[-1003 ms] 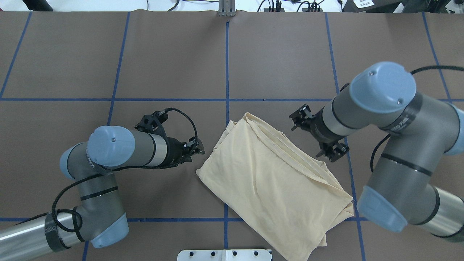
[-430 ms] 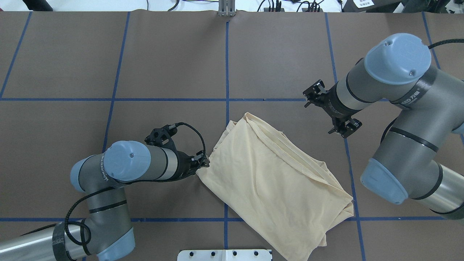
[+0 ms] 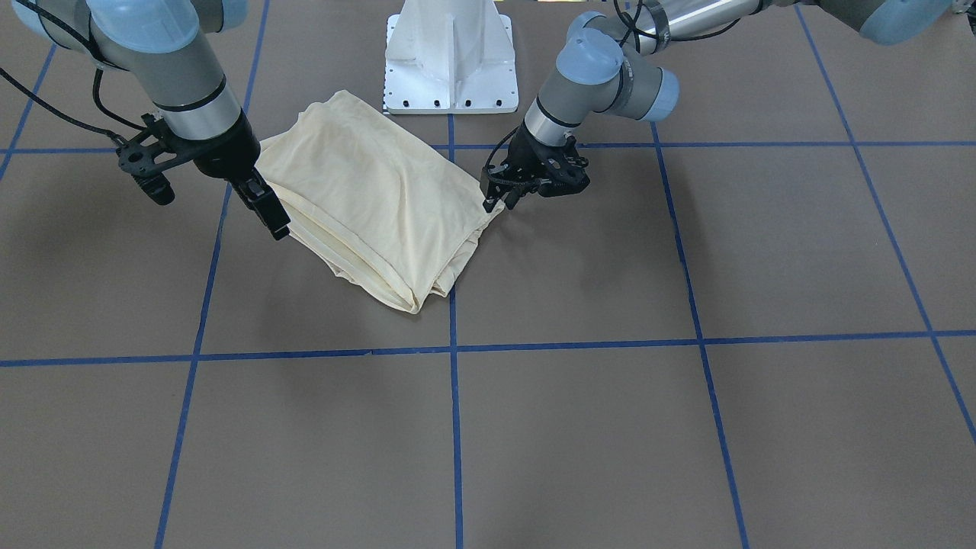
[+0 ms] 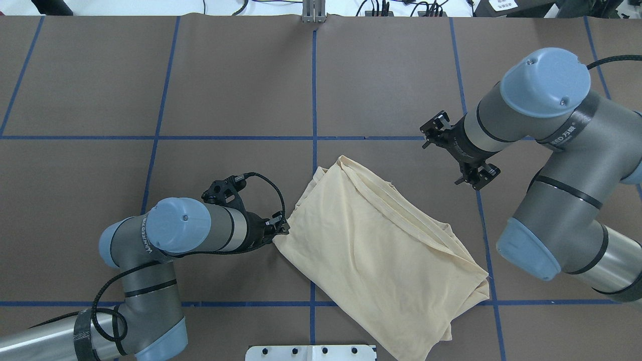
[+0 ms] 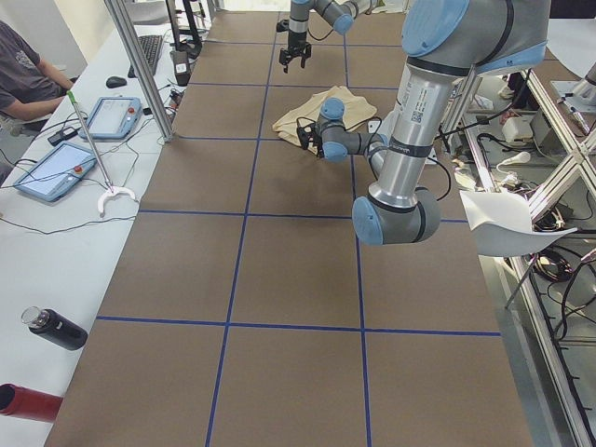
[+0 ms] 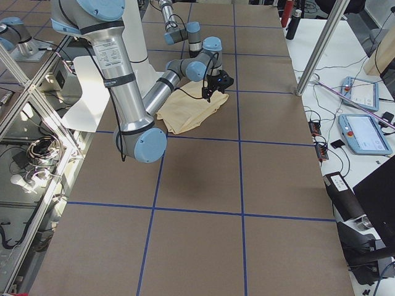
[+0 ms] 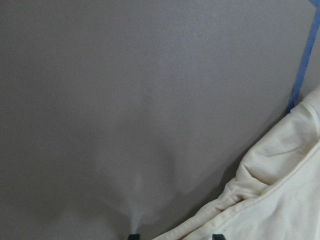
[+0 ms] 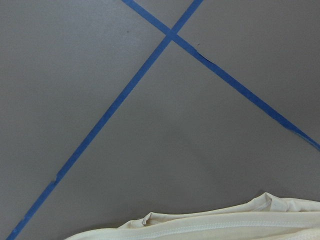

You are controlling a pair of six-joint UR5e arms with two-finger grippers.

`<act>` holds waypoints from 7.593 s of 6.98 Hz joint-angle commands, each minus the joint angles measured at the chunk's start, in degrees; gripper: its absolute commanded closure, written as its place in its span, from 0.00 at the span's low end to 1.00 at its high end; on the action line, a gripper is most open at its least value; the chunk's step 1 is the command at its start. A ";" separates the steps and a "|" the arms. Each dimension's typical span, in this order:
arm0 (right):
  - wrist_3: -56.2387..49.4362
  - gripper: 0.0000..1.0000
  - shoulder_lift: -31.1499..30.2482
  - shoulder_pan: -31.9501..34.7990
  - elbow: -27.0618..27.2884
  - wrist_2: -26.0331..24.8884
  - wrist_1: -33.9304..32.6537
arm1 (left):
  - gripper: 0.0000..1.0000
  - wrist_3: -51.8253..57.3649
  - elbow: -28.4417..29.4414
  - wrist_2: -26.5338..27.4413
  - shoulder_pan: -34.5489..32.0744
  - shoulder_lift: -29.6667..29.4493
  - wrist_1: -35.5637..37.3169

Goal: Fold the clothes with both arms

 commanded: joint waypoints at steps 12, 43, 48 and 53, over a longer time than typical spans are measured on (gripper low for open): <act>20.21 0.00 6.62 -23.05 -1.49 -17.36 0.17 | 0.29 21.18 25.87 -4.73 -26.40 -13.12 -15.93; 37.89 1.00 6.27 -28.63 -5.71 -22.41 1.67 | 0.00 -10.98 -9.77 3.41 1.69 11.80 -7.61; 37.89 1.00 6.01 -28.63 -5.18 -22.41 1.67 | 0.40 -12.66 -7.75 3.41 5.40 8.28 -3.44; 37.89 1.00 5.21 -28.63 -4.04 -22.32 1.67 | 0.50 -12.66 -7.49 3.41 5.57 8.45 -3.36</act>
